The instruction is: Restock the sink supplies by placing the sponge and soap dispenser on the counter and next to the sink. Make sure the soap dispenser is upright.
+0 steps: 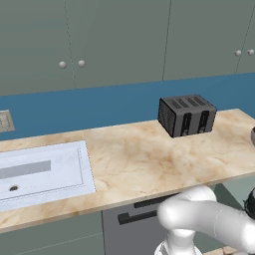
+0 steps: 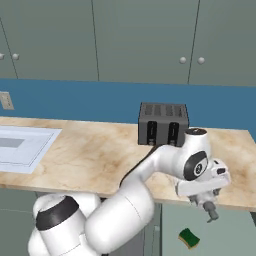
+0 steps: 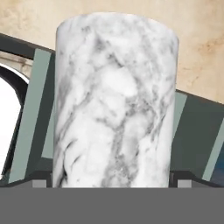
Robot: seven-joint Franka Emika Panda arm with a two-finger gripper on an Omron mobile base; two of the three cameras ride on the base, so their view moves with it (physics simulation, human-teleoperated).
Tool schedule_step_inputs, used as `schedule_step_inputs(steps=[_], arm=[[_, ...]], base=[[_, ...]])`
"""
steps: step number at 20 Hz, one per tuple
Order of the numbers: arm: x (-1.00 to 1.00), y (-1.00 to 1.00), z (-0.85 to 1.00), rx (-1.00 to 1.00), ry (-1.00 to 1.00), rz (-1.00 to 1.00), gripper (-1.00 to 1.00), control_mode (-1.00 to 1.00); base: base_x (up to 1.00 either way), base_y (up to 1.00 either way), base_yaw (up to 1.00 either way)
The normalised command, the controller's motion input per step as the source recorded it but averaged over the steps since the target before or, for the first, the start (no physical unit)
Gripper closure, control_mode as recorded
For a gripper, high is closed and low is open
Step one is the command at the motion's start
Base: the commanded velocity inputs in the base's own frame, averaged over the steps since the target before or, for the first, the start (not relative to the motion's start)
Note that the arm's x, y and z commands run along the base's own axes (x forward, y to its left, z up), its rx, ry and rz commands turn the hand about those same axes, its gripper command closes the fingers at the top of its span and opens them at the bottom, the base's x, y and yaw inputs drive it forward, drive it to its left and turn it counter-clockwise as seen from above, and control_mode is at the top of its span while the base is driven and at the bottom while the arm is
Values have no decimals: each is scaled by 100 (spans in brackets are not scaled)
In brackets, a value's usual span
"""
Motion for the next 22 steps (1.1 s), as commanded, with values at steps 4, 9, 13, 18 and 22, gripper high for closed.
schedule_step_inputs(steps=[4, 9, 13, 18, 22], arm=[[54, 79, 69, -20, 4, 24, 100, -100], [59, 95, 42, -16, 7, 33, 100, -100], [51, 99, 17, -15, 9, 36, 100, -100], [54, 100, 0, -16, 5, 35, 100, -100], [53, 100, 1, -21, 7, 31, 100, -100]], base=[[0, 0, 0], [0, 0, 0], [0, 0, 0], [0, 0, 0], [0, 0, 0]])
